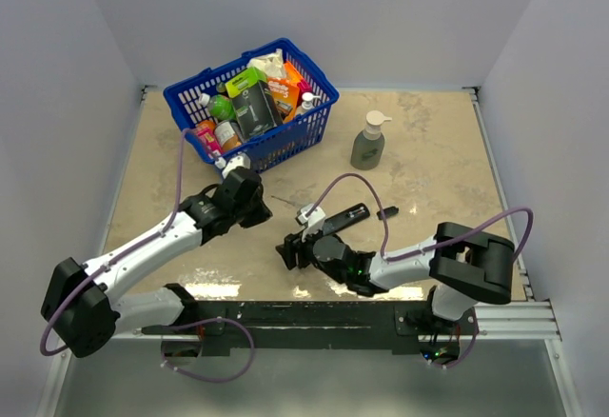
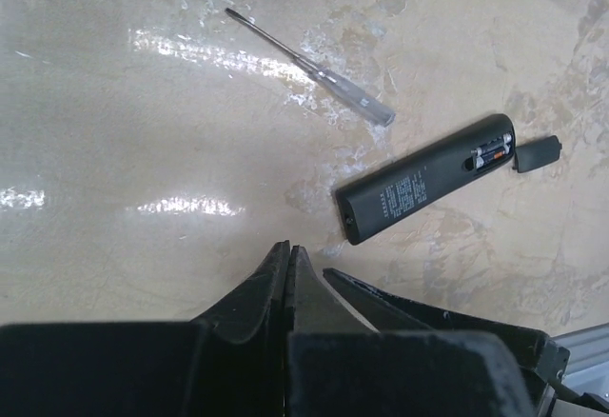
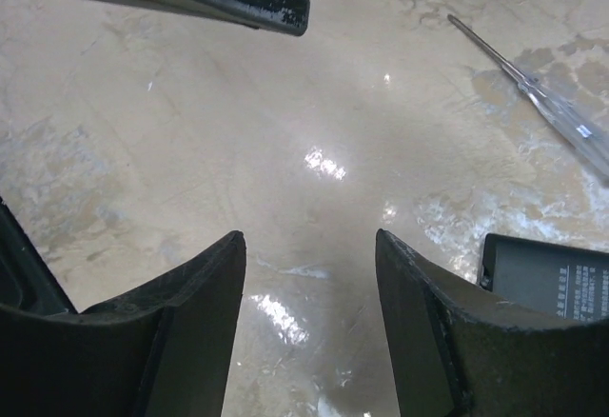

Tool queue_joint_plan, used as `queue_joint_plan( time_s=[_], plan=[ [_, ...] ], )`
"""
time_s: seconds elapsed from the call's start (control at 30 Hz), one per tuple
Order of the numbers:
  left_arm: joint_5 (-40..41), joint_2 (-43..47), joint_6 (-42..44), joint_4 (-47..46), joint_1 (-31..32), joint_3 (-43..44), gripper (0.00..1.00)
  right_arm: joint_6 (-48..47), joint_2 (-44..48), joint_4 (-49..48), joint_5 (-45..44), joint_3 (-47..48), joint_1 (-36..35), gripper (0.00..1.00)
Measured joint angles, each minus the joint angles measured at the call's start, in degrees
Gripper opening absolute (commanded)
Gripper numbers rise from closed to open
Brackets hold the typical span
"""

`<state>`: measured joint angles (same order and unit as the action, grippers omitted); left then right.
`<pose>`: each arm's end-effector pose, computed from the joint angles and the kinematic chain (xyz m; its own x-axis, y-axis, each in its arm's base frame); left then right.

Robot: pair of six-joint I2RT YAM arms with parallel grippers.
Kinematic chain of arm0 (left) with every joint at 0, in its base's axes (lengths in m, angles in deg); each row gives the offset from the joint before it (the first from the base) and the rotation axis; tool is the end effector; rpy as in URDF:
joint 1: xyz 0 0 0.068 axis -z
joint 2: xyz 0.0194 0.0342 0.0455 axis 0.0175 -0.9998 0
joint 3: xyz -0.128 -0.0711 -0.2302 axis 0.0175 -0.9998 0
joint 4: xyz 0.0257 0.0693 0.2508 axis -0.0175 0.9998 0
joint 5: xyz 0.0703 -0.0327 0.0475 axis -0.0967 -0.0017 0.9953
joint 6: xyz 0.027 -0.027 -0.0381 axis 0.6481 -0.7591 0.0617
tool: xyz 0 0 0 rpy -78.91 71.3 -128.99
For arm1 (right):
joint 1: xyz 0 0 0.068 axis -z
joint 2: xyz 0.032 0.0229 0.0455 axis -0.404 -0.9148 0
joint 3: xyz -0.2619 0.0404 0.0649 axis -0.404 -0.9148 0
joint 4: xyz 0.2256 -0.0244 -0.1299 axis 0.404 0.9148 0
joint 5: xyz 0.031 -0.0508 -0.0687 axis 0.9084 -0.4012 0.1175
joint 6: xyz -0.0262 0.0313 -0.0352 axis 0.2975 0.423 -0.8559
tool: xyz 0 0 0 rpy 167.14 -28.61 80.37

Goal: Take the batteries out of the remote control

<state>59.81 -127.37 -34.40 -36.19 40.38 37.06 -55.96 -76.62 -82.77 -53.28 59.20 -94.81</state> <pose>0.1879 -0.1468 0.2459 -0.7701 -0.4390 -0.4629 -0.1916 0.8513 -0.4885 0.1086 0.2724 0.1560 -0.4081 0.0106 -0.9129 -0.6388 0.7111 0.2938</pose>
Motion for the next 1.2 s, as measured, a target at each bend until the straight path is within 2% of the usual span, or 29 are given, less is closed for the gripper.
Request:
queue_joint_plan(
  time_s=[0.1, 0.13, 0.2, 0.23, 0.33, 0.53, 0.7, 0.83, 1.07, 1.2],
  plan=[
    [1.6, 0.8, 0.1, 0.7, 0.0, -0.2, 0.02, -1.1, 0.2, 2.4, -1.0, 1.7, 0.0, 0.63],
    [2.0, 0.8, 0.3, 0.9, 0.0, -0.2, 0.14, -1.7, 0.2, 3.9, -1.4, 2.8, 0.0, 0.63],
    [3.1, 0.8, 1.3, 1.8, -0.2, -0.2, 0.26, -3.7, 0.2, 9.1, -1.7, 6.2, 0.5, 0.64],
    [3.6, 0.8, 1.8, 2.3, -0.3, -0.2, 0.39, -4.5, 0.2, 11.5, -1.7, 8.0, 1.0, 0.65],
    [5.6, 2.0, 4.0, 3.9, -0.5, -0.2, 0.55, -6.5, 1.2, 16.9, -0.2, 11.9, 5.1, 0.65],
    [7.6, 11.9, 7.8, 4.4, -2.3, -0.2, 0.75, -10.3, 7.1, 20.4, 3.6, 12.4, 18.8, 0.62],
    [7.4, 16.5, 10.1, 3.7, -2.9, -0.5, 0.79, -15.1, 4.3, 23.4, 9.1, 15.5, 23.6, 0.58],
    [6.8, 18.6, 11.8, 2.3, -2.9, -3.2, 0.79, -17.6, 0.1, 25.7, 15.4, 17.6, 25.7, 0.57],
    [6.3, 19.4, 15.7, 2.1, -2.9, -6.1, 0.79, -21.2, -8.7, 30.6, 22.4, 22.5, 26.6, 0.55],
    [6.2, 19.9, 16.7, 2.0, -2.9, -6.2, 0.79, -22.7, -12.1, 32.8, 22.8, 24.1, 26.5, 0.54]
  ],
)
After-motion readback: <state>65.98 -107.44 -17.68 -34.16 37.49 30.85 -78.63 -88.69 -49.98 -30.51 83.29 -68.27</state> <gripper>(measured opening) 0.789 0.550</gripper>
